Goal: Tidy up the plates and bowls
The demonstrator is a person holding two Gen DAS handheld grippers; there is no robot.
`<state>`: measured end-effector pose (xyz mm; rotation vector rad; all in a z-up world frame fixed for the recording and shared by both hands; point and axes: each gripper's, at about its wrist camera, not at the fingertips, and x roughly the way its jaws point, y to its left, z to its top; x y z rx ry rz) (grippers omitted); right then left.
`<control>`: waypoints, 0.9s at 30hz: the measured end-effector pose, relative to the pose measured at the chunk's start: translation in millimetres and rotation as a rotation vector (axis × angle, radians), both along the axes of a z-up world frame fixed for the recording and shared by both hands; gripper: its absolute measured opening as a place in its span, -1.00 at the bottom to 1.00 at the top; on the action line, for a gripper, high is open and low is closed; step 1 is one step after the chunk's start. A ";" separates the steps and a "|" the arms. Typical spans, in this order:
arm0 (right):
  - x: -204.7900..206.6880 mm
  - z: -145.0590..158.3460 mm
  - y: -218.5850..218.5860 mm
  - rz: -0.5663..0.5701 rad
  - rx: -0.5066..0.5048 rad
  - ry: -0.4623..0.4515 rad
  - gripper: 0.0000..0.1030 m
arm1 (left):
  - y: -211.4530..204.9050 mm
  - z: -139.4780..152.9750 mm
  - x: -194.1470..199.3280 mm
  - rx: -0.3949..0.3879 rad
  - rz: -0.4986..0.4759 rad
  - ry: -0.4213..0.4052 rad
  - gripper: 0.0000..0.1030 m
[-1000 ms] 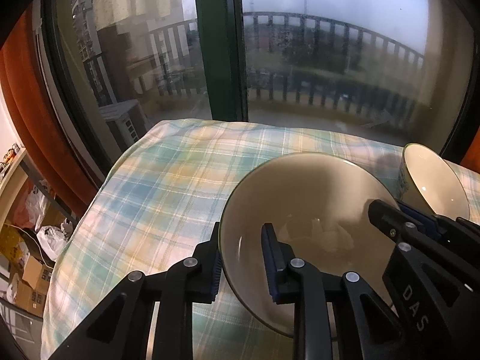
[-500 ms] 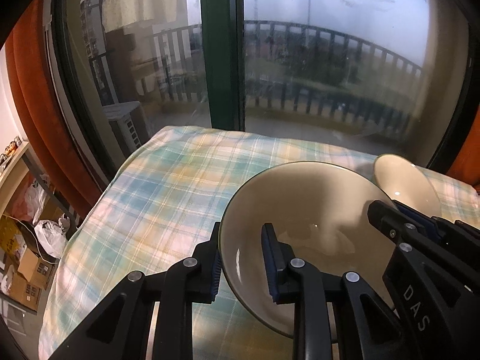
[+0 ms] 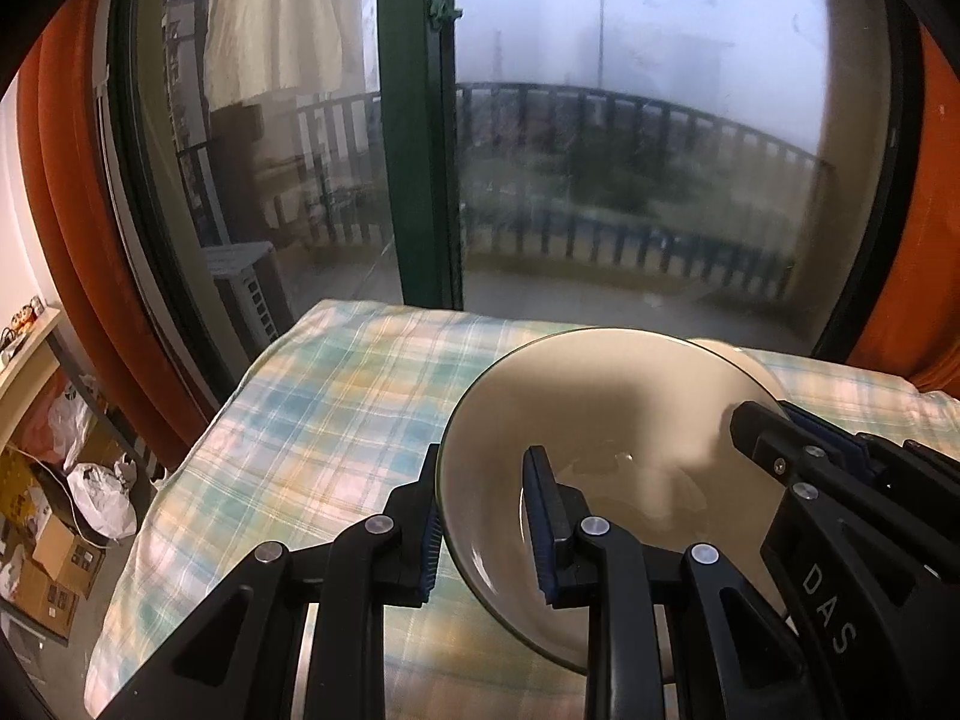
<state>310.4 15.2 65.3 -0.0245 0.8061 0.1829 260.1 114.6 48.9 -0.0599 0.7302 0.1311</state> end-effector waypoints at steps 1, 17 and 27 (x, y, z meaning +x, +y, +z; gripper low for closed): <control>-3.5 3.1 -2.8 -0.002 -0.001 -0.007 -0.69 | -3.0 1.9 -3.2 0.001 -0.002 -0.006 -0.56; -68.4 26.7 -65.4 -0.058 0.028 -0.054 -0.69 | -61.0 22.0 -58.6 0.029 -0.073 -0.058 -0.56; -111.1 29.5 -113.3 -0.107 0.043 -0.071 -0.69 | -106.7 23.6 -95.4 0.031 -0.130 -0.069 -0.56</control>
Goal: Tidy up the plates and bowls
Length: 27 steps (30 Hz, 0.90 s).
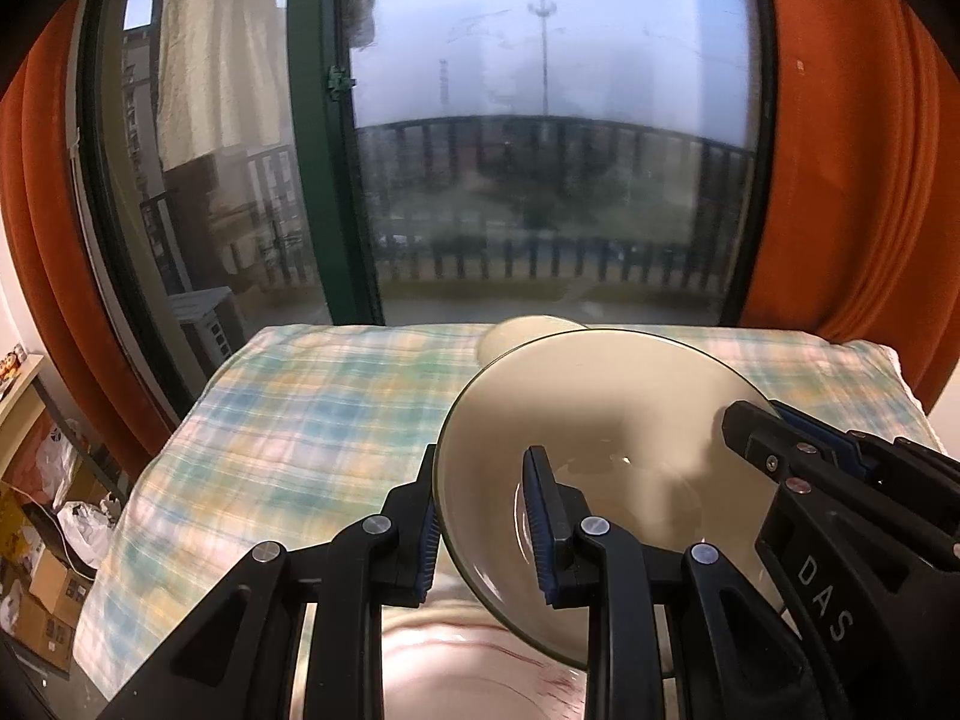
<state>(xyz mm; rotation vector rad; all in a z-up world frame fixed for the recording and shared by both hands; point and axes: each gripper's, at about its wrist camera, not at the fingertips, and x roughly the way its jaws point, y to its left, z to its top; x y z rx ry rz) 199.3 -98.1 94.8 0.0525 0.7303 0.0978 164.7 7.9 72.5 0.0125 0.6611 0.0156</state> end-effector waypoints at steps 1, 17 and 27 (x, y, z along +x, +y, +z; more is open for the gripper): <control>-3.3 0.4 -3.0 -0.004 0.001 0.000 -0.69 | -5.9 -0.7 -3.9 0.002 -0.007 0.002 -0.56; -62.0 -5.5 -60.4 -0.060 0.007 -0.024 -0.69 | -56.1 -7.9 -50.0 -0.009 -0.074 0.001 -0.56; -96.8 -23.2 -84.0 -0.106 0.005 -0.014 -0.69 | -75.8 -27.6 -73.3 -0.015 -0.122 0.020 -0.56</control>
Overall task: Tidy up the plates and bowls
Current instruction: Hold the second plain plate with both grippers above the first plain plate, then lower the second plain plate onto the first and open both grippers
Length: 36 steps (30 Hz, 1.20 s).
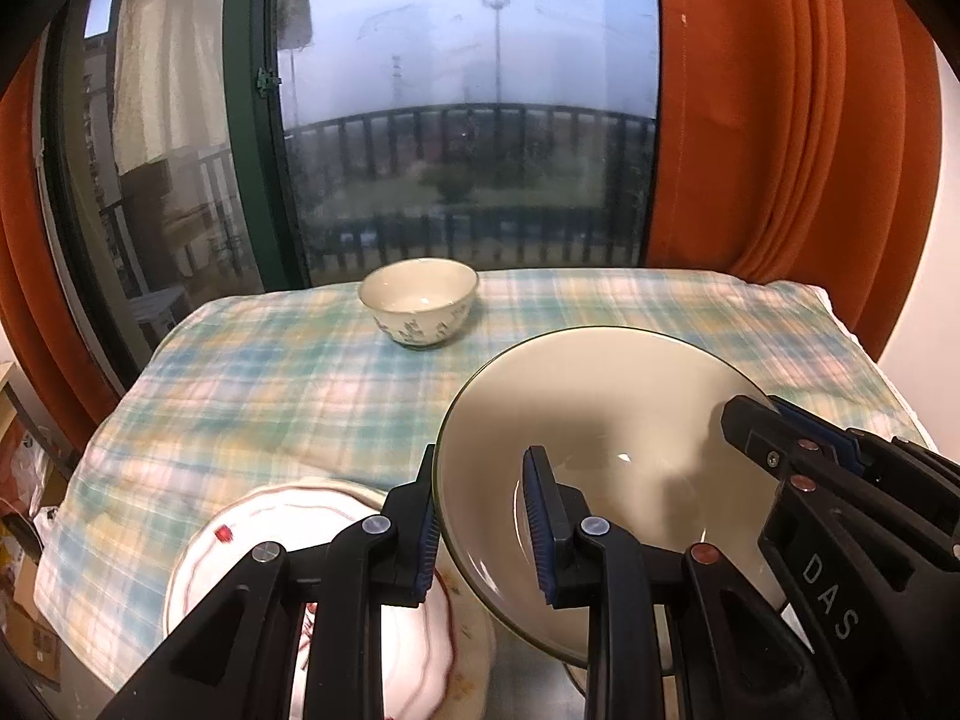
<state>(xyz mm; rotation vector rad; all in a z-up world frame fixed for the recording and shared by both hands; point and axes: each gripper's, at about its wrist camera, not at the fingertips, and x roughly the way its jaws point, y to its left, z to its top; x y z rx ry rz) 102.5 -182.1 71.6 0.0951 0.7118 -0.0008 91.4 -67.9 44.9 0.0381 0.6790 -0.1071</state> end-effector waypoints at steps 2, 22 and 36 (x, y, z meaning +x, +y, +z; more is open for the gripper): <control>-8.0 -2.9 -4.2 -0.007 0.001 -0.001 -0.69 | -2.9 -2.1 -6.1 -0.003 -0.011 -0.001 -0.56; -65.5 -29.3 -34.6 -0.094 0.003 -0.003 -0.69 | -34.0 -37.8 -31.9 0.004 -0.097 0.054 -0.55; -42.7 -60.1 -35.4 -0.083 0.023 0.047 -0.69 | -36.1 -63.9 -12.7 0.034 -0.082 0.083 -0.56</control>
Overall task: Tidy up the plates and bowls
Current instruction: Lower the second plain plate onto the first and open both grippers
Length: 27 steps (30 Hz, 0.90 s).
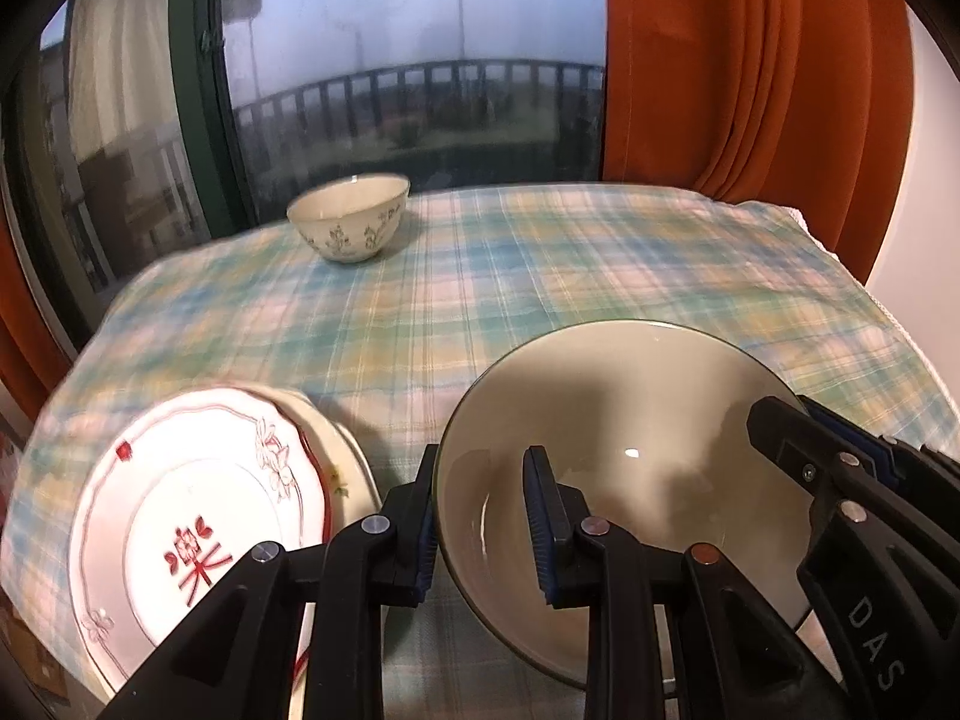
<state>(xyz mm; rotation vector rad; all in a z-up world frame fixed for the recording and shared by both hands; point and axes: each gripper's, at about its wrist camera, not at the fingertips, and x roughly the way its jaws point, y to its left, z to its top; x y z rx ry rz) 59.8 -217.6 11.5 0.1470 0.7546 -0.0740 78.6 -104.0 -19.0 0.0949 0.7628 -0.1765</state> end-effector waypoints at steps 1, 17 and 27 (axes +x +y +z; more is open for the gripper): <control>-0.5 -0.5 0.3 -0.001 -0.008 -0.007 -0.69 | -0.6 -0.1 -1.5 0.001 -0.004 -0.006 -0.55; -11.3 -1.2 13.3 0.005 -0.011 -0.060 0.28 | 8.4 2.8 -11.5 -0.050 -0.086 0.011 0.11; 4.2 29.7 34.9 0.017 -0.019 -0.069 0.57 | 30.0 39.3 1.3 -0.044 -0.080 -0.059 0.60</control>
